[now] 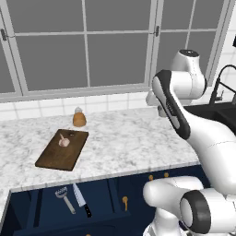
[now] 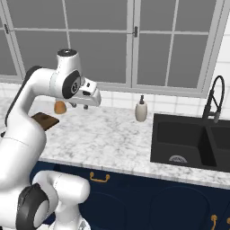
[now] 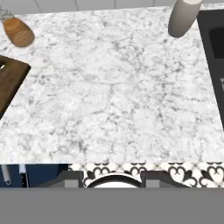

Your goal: Place the appropriate cutting tool for cutting the garlic skin on the cutting board.

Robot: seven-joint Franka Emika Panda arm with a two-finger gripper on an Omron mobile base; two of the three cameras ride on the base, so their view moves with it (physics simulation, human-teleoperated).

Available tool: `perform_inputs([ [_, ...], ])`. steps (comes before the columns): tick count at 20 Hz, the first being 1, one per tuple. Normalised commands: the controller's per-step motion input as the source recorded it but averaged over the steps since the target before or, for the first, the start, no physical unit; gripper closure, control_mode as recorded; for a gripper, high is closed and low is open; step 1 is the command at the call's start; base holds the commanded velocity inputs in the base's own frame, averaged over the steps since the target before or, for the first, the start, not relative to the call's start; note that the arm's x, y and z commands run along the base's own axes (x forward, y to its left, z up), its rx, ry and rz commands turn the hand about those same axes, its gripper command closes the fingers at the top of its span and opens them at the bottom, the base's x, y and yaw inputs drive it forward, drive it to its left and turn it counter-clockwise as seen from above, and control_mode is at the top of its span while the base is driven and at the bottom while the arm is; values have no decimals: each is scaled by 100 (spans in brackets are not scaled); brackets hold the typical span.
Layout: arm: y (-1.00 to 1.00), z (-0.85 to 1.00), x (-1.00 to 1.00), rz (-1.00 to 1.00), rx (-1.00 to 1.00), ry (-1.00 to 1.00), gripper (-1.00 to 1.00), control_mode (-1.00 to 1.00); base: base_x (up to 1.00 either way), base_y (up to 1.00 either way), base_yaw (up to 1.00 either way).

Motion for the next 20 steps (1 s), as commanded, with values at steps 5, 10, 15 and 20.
perform_inputs([
  [5,32,-8,-56,3,0,-2,-100,-100,0,0,0],
  [10,100,-49,-74,0,-9,12,-100,-100,0,0,0],
  [15,100,-61,-30,1,-6,23,-100,-100,0,0,0],
  [20,100,-75,-5,0,0,18,-100,-100,0,0,0],
])
